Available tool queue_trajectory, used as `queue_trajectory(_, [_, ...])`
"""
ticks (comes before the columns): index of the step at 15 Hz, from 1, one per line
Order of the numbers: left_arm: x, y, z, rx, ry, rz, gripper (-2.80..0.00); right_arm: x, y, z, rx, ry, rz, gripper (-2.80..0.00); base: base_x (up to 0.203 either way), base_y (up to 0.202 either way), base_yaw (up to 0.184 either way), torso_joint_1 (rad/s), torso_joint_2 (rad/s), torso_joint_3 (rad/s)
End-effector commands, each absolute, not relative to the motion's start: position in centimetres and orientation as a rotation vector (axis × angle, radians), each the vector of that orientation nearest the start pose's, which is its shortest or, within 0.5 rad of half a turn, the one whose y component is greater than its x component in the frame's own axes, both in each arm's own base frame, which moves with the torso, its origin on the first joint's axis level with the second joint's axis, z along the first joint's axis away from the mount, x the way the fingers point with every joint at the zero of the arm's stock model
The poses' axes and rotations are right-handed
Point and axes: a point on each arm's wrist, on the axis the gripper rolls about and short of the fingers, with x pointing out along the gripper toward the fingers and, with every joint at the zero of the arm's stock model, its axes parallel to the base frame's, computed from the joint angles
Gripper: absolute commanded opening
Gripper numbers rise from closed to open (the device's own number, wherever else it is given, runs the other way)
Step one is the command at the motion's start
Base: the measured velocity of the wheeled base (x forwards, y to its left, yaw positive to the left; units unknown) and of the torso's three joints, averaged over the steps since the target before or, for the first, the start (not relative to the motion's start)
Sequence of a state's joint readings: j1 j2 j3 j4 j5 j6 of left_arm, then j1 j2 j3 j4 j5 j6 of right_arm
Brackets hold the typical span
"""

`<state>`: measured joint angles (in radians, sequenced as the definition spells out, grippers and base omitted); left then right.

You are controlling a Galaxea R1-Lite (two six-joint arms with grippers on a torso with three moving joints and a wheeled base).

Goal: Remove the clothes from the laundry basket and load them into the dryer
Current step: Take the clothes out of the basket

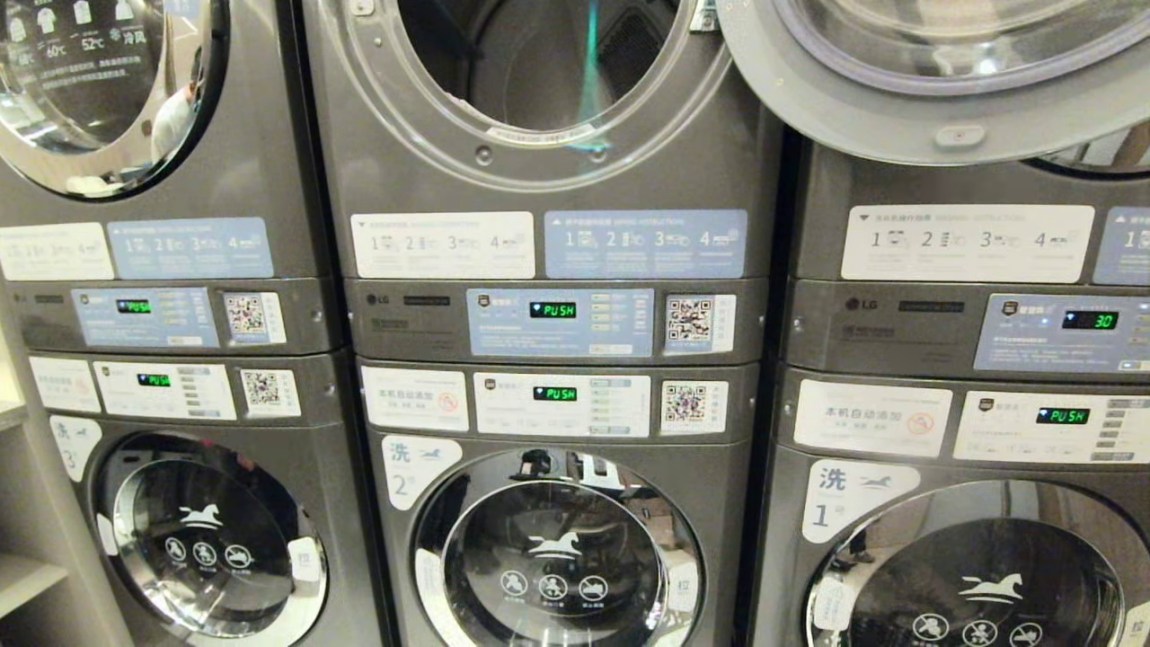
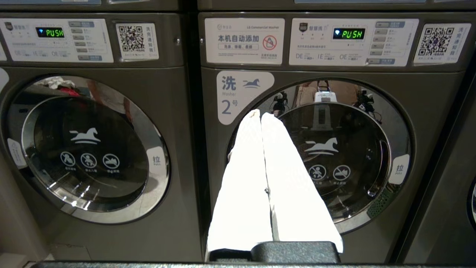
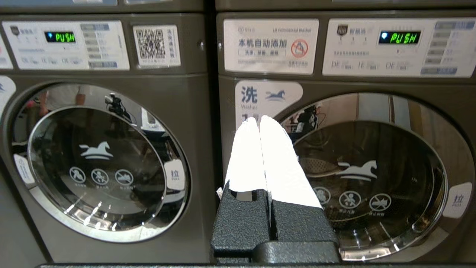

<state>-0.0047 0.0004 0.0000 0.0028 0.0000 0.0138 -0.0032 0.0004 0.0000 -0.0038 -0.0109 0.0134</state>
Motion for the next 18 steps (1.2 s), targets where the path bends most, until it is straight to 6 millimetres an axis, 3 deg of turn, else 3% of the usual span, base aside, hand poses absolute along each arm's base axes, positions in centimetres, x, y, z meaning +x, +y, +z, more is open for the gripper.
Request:
queue_trajectory(1, [-2.28,0.01,7.52,0.014,0.003,-0.005,-2.80,-2.28,-0.02,7.60,0.012,-0.005,-0.014,-2.80,0.000,0.000,0.000,-0.205,0.54,0.333])
queue_trajectory(9, [-2.28,0.01,7.52,0.014,0.003,-0.005,-2.80,-2.28,-0.02,7.60,0.012,-0.005,-0.014,-2.80,0.000,0.000,0.000,-0.166,0.49,0.317])
queue_trajectory(18, [-2.28,0.01,7.52,0.014,0.003,-0.005,-2.80,-2.29,-0.02,7.59,0.012,-0.006,-0.014,-2.80,0.000,0.000,0.000,0.000,0.01,-0.001])
